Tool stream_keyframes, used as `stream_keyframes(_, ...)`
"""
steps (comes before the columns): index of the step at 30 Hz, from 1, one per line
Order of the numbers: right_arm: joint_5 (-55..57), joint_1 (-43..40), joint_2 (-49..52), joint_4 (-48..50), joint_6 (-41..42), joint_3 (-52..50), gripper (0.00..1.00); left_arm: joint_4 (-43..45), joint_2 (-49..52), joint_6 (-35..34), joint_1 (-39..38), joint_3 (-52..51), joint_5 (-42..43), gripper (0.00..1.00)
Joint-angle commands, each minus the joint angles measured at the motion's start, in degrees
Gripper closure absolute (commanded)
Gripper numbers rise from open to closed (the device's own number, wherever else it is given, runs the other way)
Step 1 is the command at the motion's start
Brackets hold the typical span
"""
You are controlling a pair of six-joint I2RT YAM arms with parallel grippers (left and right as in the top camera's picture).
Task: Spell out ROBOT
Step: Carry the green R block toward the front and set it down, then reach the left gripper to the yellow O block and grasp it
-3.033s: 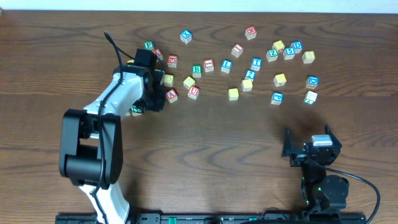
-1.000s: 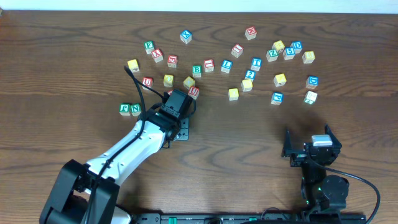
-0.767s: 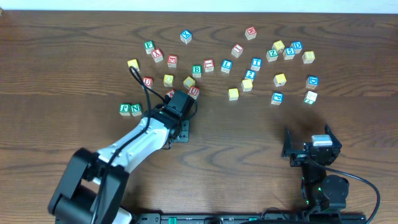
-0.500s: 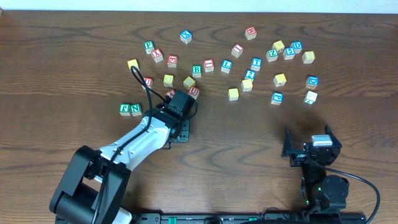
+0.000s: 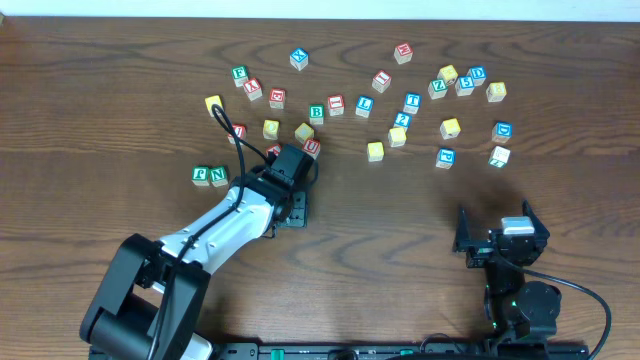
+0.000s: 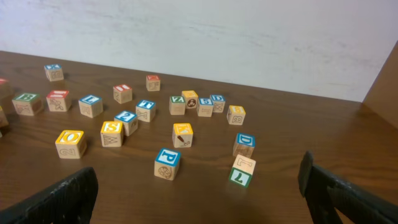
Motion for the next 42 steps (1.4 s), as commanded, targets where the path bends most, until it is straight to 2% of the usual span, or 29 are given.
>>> stream_keyframes(1,-0.1,0.2,-0.1,-0.2,-0.6,-0.1,0.01,-1.7,-0.2,2.1,0.1,4.8,-0.2,0.31)
stream_keyframes(4,-0.1,0.2,-0.1,-0.2,-0.6,-0.1,0.01,-9.2,-1.4,5.8,0.1,12.8,-0.2,0.18)
stream_keyframes(11,-0.1,0.2,-0.1,-0.2,-0.6,-0.1,0.01,-18.2,-2.1,8.8,0.8,25.5,-0.4,0.07)
stream_keyframes(12,-0.1,0.2,-0.1,-0.2,-0.6,-0.1,0.01,-18.5,-2.1,9.7,1.4,26.7,-0.4,0.01)
stream_keyframes(16,-0.1,0.2,-0.1,-0.2,-0.6,-0.1,0.01,-19.2,-2.0,11.5,6.8,31.9,0.3,0.02)
stream_keyframes(18,-0.1,0.2,-0.1,-0.2,-0.6,-0.1,0.01,-19.4,-1.2,14.8,11.5,35.3,6.1,0.02)
stream_keyframes(21,-0.1,0.2,-0.1,-0.2,-0.6,-0.1,0.01,-22.3,2.0,15.5,15.3,41.8,8.3,0.02)
stream_keyframes(27,-0.1,0.2,-0.1,-0.2,-0.6,-0.1,0.01,-36.3,21.0,18.6,16.1,66.3,8.2,0.02)
stream_keyframes(29,-0.1,0.2,-0.1,-0.2,-0.6,-0.1,0.01,-37.9,26.2,18.6,16.1,70.0,8.2,0.02)
stream_keyframes(36,-0.1,0.2,-0.1,-0.2,-0.6,-0.1,0.01,-39.0,36.1,18.6,16.1,70.2,8.2,0.02)
stream_keyframes(42,-0.1,0.2,-0.1,-0.2,-0.6,-0.1,0.01,-40.2,37.0,18.6,16.1,70.2,8.2,0.02)
